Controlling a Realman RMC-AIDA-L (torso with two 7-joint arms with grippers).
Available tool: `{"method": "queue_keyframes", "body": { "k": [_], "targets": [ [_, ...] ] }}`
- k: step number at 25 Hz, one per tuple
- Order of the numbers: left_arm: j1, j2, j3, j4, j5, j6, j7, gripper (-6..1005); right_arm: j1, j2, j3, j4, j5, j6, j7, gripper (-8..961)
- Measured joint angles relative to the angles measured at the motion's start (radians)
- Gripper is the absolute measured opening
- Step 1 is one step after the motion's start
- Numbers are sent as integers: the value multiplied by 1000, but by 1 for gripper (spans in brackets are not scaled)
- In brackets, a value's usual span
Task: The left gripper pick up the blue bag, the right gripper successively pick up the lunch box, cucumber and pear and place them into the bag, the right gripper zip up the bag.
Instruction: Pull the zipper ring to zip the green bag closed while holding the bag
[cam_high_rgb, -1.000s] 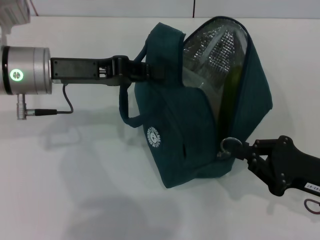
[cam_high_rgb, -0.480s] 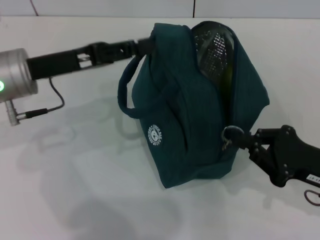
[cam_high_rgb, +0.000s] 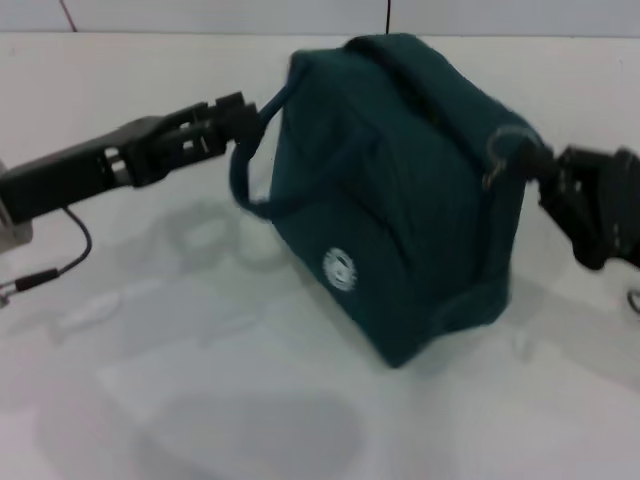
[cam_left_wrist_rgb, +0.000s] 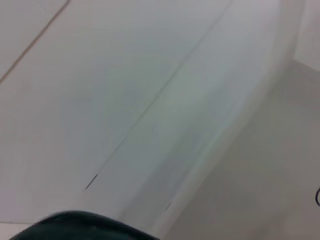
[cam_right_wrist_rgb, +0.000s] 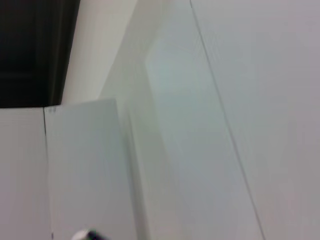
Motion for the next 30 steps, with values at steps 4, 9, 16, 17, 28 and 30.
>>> {"method": "queue_keyframes", "body": {
  "k": [4, 9, 16, 17, 28, 30],
  "targets": [
    [47, -3, -1, -15, -15, 37, 89, 769, 71, 4, 7, 2, 30, 25, 6, 18],
    [84, -2, -4, -61, -29, 58, 167, 881, 168, 9, -20, 11, 27, 51, 35, 19],
    [147, 2, -11, -100, -55, 72, 255, 878, 217, 11, -129, -2, 32, 101, 56, 22],
    [153, 2, -11, -101, -57, 72, 263, 878, 220, 11, -142, -7, 33, 116, 57, 22],
    [149, -4, -8, -194, -31, 32, 400, 879, 261, 11, -162, -78, 35, 240, 47, 26],
    [141, -6, -5, -211, -30, 10, 416, 878, 278, 11, -162, -78, 35, 252, 44, 27]
  ]
}}
